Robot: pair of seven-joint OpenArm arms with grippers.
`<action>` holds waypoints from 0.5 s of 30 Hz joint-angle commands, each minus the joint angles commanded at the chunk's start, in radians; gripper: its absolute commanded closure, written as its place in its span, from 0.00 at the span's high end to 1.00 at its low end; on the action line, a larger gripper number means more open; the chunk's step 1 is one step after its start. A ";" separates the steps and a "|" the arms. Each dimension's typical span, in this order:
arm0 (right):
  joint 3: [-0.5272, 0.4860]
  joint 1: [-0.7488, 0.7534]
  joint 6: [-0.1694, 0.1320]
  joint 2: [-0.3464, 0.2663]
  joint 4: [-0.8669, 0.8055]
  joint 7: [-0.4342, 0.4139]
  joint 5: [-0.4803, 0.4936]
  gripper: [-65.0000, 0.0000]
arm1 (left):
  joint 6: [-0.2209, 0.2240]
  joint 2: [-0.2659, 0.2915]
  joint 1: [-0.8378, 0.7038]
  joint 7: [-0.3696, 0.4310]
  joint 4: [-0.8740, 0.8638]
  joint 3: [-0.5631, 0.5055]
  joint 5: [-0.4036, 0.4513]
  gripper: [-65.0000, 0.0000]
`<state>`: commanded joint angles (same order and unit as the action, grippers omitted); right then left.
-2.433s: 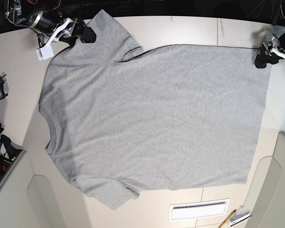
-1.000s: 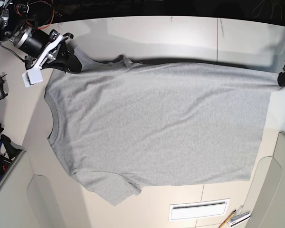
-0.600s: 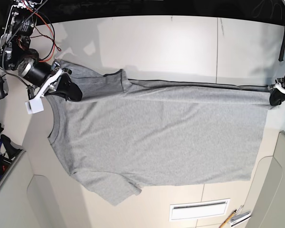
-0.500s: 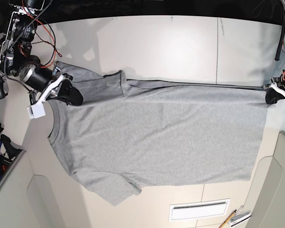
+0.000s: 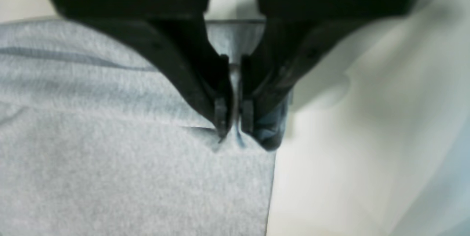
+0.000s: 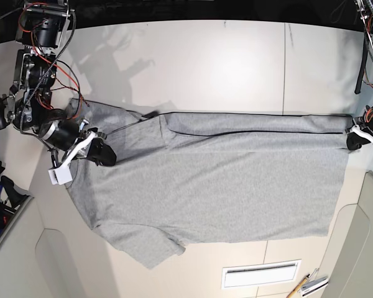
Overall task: Fold the T-shirt properly
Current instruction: 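Grasp the shirt edge with both grippers and lift it, then drag the lifted edge with both grippers, straightening the shirt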
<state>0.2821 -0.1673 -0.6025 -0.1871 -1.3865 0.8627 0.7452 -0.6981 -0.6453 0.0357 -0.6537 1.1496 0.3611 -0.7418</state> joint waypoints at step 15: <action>-0.010 -0.008 0.012 0.041 0.002 0.006 -0.080 0.48 | 0.000 0.035 0.000 0.058 -0.005 0.008 0.006 0.46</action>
<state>0.2726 -0.1757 -0.5907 -0.1463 -1.3849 0.8688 0.6651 -0.6981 -0.6102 0.0360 -0.5957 1.1442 0.3691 -0.7361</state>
